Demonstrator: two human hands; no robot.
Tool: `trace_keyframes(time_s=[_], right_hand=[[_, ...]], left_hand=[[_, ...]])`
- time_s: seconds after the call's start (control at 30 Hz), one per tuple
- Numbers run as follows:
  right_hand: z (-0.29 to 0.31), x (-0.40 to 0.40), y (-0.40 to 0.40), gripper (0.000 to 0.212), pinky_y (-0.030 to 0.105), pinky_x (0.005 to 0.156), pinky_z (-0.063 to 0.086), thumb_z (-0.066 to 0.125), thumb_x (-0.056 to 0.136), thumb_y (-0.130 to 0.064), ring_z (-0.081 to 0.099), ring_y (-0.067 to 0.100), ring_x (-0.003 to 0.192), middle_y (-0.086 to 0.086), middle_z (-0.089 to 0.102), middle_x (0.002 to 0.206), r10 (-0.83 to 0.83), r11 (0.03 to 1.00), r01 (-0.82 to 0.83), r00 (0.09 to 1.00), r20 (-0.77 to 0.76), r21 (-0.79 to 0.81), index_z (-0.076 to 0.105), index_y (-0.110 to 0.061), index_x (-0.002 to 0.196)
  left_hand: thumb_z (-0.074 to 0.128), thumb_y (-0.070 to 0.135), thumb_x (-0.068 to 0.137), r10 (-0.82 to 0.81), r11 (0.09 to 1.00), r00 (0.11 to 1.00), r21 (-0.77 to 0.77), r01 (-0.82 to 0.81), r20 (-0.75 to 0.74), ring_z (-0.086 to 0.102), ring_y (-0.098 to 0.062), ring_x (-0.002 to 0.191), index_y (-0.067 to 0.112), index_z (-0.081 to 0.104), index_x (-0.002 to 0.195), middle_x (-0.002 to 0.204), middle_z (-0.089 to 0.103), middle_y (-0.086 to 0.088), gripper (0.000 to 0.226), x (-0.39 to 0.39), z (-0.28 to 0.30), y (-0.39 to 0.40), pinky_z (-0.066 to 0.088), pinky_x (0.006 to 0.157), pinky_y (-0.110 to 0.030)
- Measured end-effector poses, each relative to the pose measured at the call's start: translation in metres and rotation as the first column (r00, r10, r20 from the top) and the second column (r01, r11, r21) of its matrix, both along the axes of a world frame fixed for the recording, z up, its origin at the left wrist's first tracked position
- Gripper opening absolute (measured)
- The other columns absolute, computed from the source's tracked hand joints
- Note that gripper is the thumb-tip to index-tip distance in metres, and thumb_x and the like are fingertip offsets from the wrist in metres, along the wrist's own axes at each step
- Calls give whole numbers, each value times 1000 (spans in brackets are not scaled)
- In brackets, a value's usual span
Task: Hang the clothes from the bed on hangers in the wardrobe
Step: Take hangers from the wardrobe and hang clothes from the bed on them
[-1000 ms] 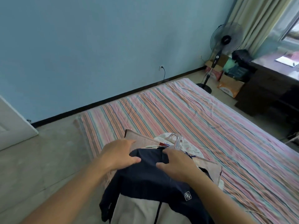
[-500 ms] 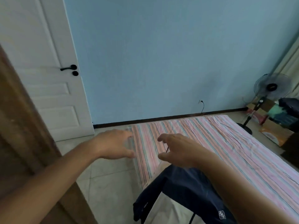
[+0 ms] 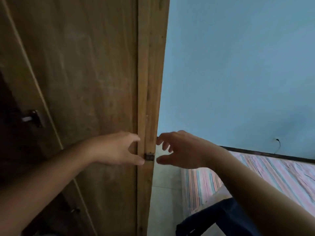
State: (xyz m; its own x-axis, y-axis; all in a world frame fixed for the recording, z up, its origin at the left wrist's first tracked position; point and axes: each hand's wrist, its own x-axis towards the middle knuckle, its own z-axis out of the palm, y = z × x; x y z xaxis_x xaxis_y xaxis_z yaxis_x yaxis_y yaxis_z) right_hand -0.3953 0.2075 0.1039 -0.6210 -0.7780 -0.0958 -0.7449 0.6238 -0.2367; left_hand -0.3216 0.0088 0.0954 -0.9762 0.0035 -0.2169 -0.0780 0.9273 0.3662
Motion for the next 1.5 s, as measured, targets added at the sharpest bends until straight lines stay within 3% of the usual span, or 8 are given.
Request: trace_keyframes(time_s=[0.17,0.47,0.67,0.87,1.03,1.13,1.27,1.5], right_hand=[[19,9,-55,46,34,91,56,66,92,-45,63,14,105,-7,64,120,173,985,-173,984,-37,-5,55,-26,132],[30,24,-133,56,34,96,50,71,87,-45,56,11,108,-9,60,120,413,911,-412,909,-59,38,49,-30,136],[28,46,-171,47,27,85,51,67,89,-48,59,9,101,-10,60,117,549,836,-549,836,-18,24,53,-31,130],[31,78,-209,33,38,86,56,68,88,-48,63,14,97,-8,64,103,619,785,-620,785,-30,1,62,-27,113],[36,116,-240,34,42,92,54,64,93,-41,63,21,104,3,67,110,646,763,-646,763,-17,-7,66,-19,118],[30,134,-269,21,42,87,56,64,92,-38,66,20,96,1,71,99,671,740,-671,741,3,-47,71,-22,102],[23,158,-309,22,36,84,56,61,93,-33,66,21,96,5,71,100,680,730,-676,733,6,-102,73,-16,99],[2,192,-396,27,29,71,47,60,94,-33,67,23,90,9,69,99,645,758,-625,761,72,-185,72,-9,96]], left_hand=[[67,61,80,264,962,964,-59,-265,-26,41,-13,135,31,28,151,152,37,7,87,44,7,-33,39,108,-34],[68,52,84,573,819,811,40,-573,-118,50,-6,109,29,43,141,124,49,13,67,117,22,-69,45,85,-26],[67,60,81,682,726,718,14,-687,-138,45,-5,109,28,40,145,140,47,4,76,170,14,-90,42,86,-26],[61,68,81,765,613,621,-105,-783,-170,49,-14,122,24,39,146,142,47,1,82,219,18,-109,45,101,-34],[57,60,89,797,518,557,-209,-829,-234,52,-19,120,18,45,142,139,51,-3,69,250,26,-124,47,94,-33],[57,51,93,812,467,520,-240,-851,-264,57,-21,104,14,48,135,120,58,-6,57,267,29,-137,51,86,-38],[57,46,95,832,405,483,-295,-865,-273,49,-29,118,12,36,142,133,49,-10,62,283,26,-160,47,92,-40],[56,44,94,822,347,468,-366,-864,-326,38,-34,128,10,41,136,137,46,-14,56,295,16,-210,39,101,-44]])
